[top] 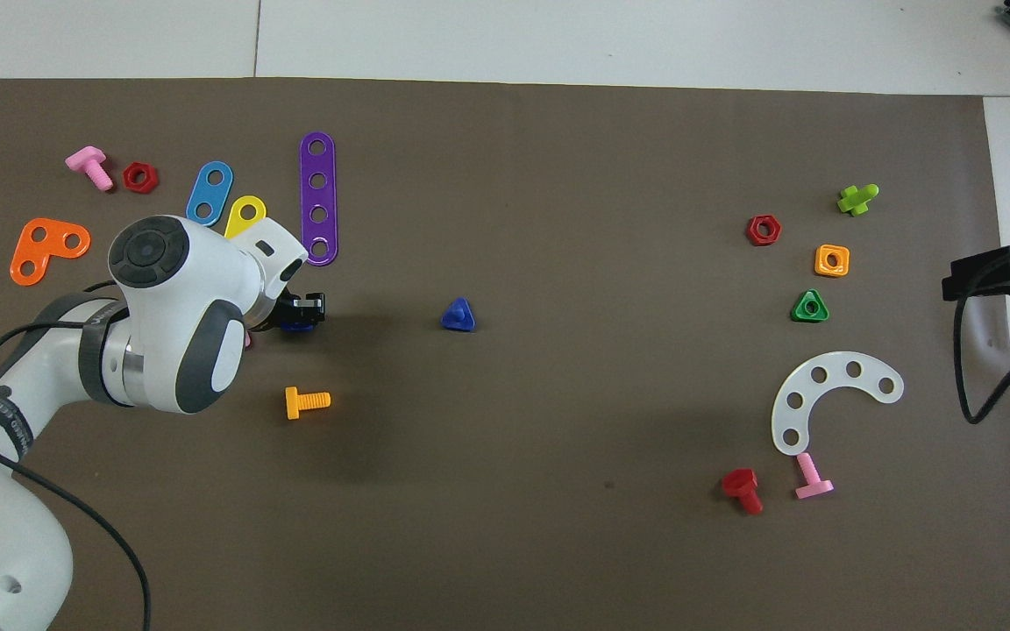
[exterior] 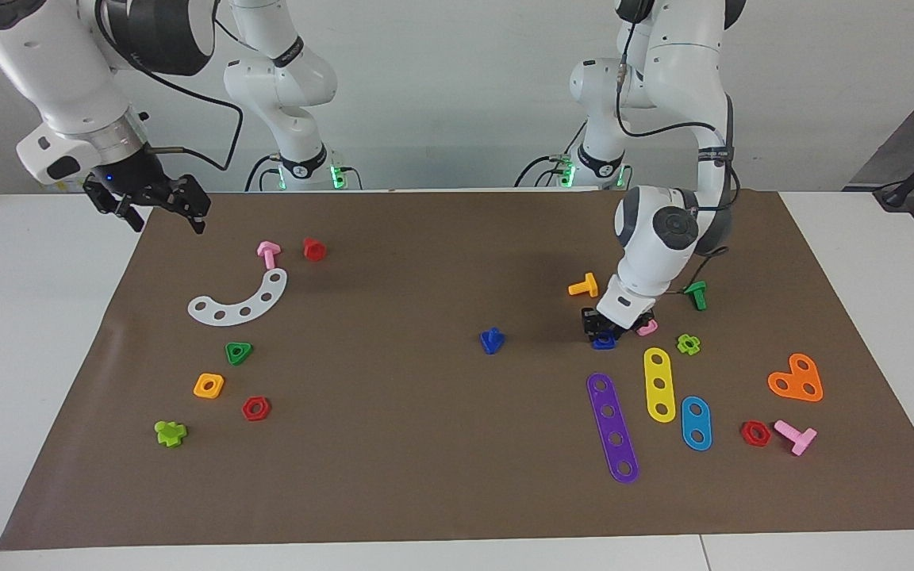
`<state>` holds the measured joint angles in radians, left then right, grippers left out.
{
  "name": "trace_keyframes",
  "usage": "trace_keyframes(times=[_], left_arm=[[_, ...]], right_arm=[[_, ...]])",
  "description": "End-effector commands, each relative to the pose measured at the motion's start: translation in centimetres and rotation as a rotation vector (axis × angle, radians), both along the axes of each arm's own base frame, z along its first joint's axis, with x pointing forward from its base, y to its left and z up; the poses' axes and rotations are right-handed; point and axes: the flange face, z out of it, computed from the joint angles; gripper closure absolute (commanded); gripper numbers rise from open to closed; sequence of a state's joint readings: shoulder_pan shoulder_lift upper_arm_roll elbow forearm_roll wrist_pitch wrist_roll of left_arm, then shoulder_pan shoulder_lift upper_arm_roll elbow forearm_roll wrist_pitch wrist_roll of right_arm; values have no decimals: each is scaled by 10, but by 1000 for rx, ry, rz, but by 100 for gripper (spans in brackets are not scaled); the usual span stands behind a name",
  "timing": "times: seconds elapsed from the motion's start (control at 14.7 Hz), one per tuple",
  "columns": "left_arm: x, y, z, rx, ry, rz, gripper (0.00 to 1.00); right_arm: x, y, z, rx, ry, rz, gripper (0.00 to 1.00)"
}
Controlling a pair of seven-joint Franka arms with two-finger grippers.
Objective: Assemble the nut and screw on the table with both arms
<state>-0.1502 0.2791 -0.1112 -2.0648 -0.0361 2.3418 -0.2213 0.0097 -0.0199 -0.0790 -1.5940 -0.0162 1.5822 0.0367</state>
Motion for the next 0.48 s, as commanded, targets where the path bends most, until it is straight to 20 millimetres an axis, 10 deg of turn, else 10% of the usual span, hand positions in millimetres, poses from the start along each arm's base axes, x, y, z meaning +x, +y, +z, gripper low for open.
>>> trace_keyframes(times=[0.0,0.41], left_arm=[[-4,0,-4,2,-12,3,56],[-3,3,-4,0,-19,3,68]], right_arm=[[6,8,10,65,9,-43,0],[10,27,2,-3,6,15,0]])
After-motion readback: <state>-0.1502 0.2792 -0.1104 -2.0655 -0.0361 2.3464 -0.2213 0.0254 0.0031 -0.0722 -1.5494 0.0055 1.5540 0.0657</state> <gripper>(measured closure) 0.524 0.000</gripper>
